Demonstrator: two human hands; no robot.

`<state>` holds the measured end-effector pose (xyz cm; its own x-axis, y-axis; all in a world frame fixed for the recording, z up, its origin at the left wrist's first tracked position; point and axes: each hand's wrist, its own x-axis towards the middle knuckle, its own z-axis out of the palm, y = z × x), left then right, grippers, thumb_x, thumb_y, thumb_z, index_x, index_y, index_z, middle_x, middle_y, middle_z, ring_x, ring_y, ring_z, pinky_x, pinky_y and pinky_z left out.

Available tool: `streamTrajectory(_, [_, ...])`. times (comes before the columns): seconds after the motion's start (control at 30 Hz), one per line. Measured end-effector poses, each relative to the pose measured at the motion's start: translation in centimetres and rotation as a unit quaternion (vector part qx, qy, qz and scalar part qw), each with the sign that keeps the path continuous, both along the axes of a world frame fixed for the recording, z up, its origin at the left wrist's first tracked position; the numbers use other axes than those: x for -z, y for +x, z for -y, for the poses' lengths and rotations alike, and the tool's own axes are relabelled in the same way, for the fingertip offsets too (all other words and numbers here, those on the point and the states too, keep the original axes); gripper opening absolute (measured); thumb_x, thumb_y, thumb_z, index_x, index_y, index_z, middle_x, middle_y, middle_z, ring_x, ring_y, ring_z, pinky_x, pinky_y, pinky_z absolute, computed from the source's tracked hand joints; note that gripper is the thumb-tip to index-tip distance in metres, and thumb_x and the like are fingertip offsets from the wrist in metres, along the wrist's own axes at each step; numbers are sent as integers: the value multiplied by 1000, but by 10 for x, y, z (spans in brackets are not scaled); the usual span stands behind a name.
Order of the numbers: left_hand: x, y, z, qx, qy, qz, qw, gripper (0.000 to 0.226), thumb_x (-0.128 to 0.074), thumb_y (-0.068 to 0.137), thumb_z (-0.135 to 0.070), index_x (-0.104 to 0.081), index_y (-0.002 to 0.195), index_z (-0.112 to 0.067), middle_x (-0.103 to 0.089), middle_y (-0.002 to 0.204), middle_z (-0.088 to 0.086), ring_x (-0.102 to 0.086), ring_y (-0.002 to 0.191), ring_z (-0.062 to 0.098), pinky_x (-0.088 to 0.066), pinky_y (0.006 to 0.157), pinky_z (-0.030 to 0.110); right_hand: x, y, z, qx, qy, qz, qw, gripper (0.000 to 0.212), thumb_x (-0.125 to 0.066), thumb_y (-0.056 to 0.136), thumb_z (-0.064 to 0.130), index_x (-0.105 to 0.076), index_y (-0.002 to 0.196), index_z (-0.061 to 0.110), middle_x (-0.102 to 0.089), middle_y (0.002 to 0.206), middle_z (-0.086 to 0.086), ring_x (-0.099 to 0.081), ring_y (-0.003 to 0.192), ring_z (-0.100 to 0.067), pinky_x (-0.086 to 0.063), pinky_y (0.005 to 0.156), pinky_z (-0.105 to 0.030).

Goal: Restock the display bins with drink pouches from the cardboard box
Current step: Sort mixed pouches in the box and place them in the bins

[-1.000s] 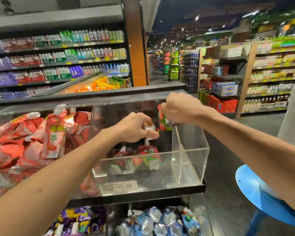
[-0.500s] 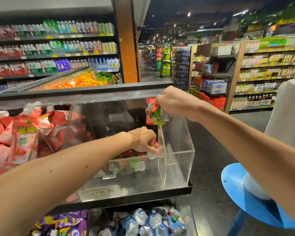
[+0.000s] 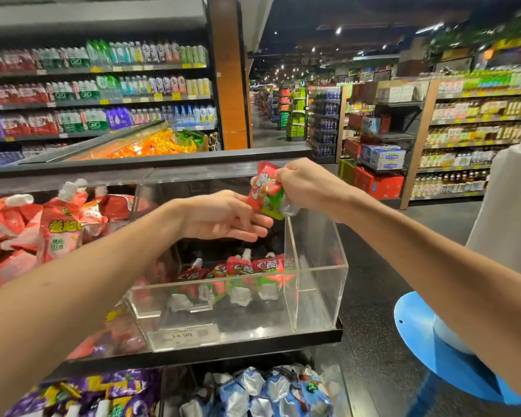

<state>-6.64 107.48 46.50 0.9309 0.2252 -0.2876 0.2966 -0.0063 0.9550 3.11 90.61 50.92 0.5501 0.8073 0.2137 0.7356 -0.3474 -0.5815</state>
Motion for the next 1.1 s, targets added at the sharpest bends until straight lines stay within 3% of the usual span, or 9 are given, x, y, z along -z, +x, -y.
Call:
streamTrajectory(0.07, [-2, -16, -3, 22, -124, 45, 991, 52, -67, 78, -2, -56, 128, 1, -68, 121, 19, -71, 101, 29, -61, 78, 37, 3, -4, -6, -10, 23, -1, 1000, 37, -36, 102, 19, -61, 105, -8, -66, 99, -18, -62, 89, -28, -50, 77, -42])
streamTrajectory(0.13, [5, -26, 3, 21, -140, 64, 988, 58, -85, 69, -20, -63, 121, -4, -68, 120, 18, -72, 100, 29, -61, 80, 37, 7, -10, -11, -39, -15, 32, 999, 32, -37, 105, 28, -58, 103, 4, -64, 95, -10, -61, 86, -22, -52, 80, -41])
streamTrajectory(0.23, [15, -27, 5, -116, -43, 88, 988, 58, -79, 73, -28, -62, 123, -2, -74, 105, 14, -74, 89, 24, -61, 82, 36, 19, -13, -17, -56, -86, 130, 986, 20, -46, 103, 26, -62, 99, 15, -66, 96, -6, -62, 92, -29, -47, 91, -47])
streamTrajectory(0.4, [37, -14, 0, -234, 257, 47, 936, 26, -85, 77, -9, -65, 93, -8, -72, 96, 16, -74, 87, 27, -63, 72, 42, 27, 0, -17, -33, -75, 182, 980, 20, -55, 98, 30, -71, 95, 19, -68, 98, -6, -62, 91, -30, -47, 78, -33])
streamTrajectory(0.5, [43, 13, 2, -240, 271, 54, 931, 28, -82, 80, -12, -68, 104, -8, -70, 103, 13, -73, 89, 23, -64, 68, 37, 28, 11, -18, -20, -33, 176, 984, 22, -55, 95, 27, -74, 94, 15, -73, 100, -8, -66, 90, -30, -55, 81, -39])
streamTrajectory(0.63, [41, 54, 17, -154, 285, 56, 945, 10, -81, 82, -16, -73, 77, -14, -72, 81, 5, -70, 79, 17, -62, 74, 32, 25, 25, -17, -14, -38, 182, 982, 25, -55, 97, 25, -75, 95, 10, -73, 96, -12, -67, 83, -30, -57, 77, -42])
streamTrajectory(0.83, [56, 89, 15, -160, 405, 23, 900, 18, -77, 85, -13, -63, 90, -4, -67, 84, 4, -64, 72, 12, -44, 41, 10, 9, 29, -29, -30, -225, 177, 958, 24, -53, 99, 11, -63, 120, 6, -60, 98, -7, -56, 85, -21, -44, 69, -31])
streamTrajectory(0.97, [54, 86, 13, -152, 428, 9, 891, 29, -81, 80, -24, -66, 100, -10, -69, 92, 7, -65, 74, 14, -45, 44, 13, -1, 31, -40, -49, -324, 136, 935, 7, -55, 100, 16, -58, 106, 15, -54, 84, 1, -54, 78, -13, -44, 62, -22])
streamTrajectory(1.1, [53, 81, 15, -134, 436, 8, 890, 14, -77, 84, -12, -63, 87, -11, -64, 85, 3, -60, 75, 13, -48, 51, 16, -5, 34, -48, -36, -389, 136, 910, 29, -55, 99, 13, -56, 128, 9, -54, 95, -3, -53, 101, -21, -46, 86, -31])
